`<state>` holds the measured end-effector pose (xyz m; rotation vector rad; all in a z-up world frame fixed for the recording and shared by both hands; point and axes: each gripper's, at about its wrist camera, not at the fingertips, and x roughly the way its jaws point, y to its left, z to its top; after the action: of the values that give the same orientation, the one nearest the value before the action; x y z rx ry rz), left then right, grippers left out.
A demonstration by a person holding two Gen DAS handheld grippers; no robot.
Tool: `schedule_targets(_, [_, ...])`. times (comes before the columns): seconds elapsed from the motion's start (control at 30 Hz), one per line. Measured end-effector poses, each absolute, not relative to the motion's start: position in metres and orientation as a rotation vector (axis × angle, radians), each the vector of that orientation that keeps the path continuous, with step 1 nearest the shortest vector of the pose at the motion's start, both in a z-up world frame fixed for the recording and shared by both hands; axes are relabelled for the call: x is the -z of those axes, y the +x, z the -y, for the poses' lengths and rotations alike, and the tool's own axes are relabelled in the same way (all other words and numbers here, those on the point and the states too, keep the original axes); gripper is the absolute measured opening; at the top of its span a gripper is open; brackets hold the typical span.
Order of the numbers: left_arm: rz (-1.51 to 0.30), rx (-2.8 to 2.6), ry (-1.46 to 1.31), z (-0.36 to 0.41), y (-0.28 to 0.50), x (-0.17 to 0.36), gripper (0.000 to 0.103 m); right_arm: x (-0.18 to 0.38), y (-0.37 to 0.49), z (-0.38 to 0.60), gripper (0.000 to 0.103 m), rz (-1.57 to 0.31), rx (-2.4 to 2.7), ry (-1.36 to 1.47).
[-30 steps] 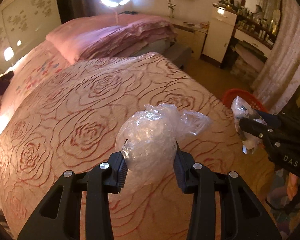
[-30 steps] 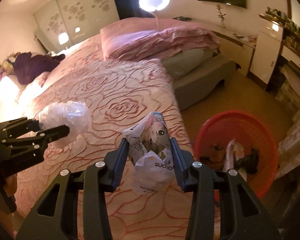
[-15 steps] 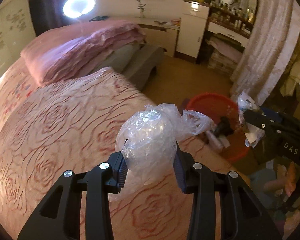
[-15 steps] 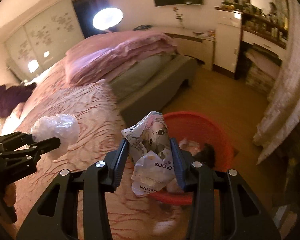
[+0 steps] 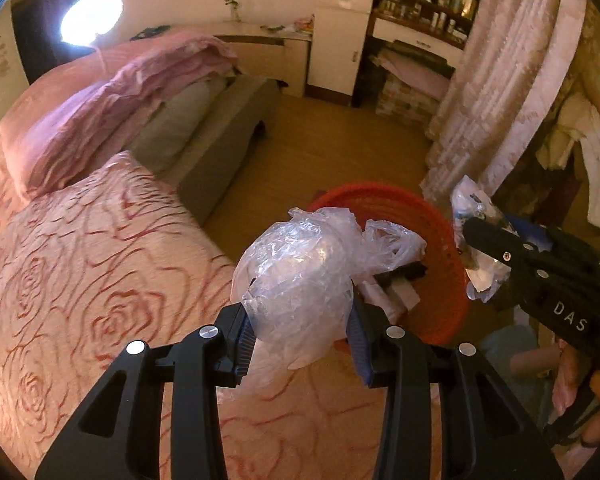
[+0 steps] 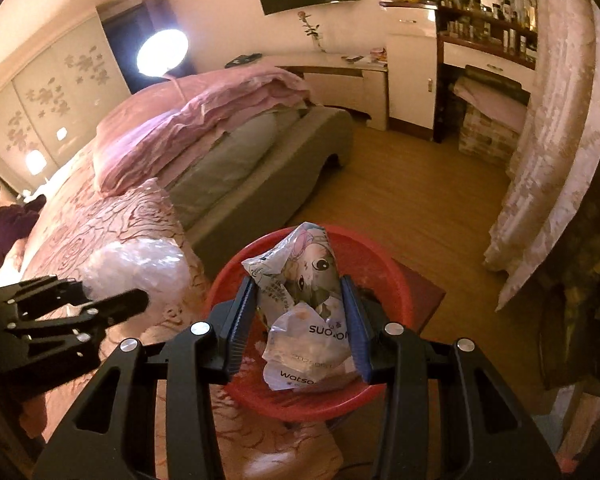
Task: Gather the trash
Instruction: 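Open the right tool over the wastebasket while the left tool opens to drop the plastic bag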
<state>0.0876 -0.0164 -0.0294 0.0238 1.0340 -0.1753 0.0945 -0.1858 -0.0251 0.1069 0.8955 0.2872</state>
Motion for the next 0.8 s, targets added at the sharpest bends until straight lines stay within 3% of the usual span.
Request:
schedule_targets(0.27, [-1.065, 0.204, 0.051, 0.039, 0.112, 0.045, 0.039, 0.036, 0.111, 0.203, 0.041, -0.921, -0.254, 0.134])
schedule_targets(0.37, [-1.081, 0.211, 0.035, 0.041, 0.119, 0.049, 0.044, 0.041, 0.116, 0.205, 0.042, -0.929, -0.250, 0.139])
schedule_targets(0.43, [-1.092, 0.208, 0.029, 0.042, 0.121, 0.052, 0.056, 0.045, 0.121, 0.205, 0.042, -0.940, -0.249, 0.143])
schedule_targets(0.53, [-1.086, 0.206, 0.020, 0.041, 0.122, 0.053, 0.064, 0.049, 0.126, 0.202, 0.043, -0.945, -0.255, 0.142])
schedule_targets(0.8, [-1.069, 0.180, -0.011, 0.026, 0.121, 0.048, 0.072, 0.050, 0.127, 0.203, 0.066, -0.941, -0.257, 0.171])
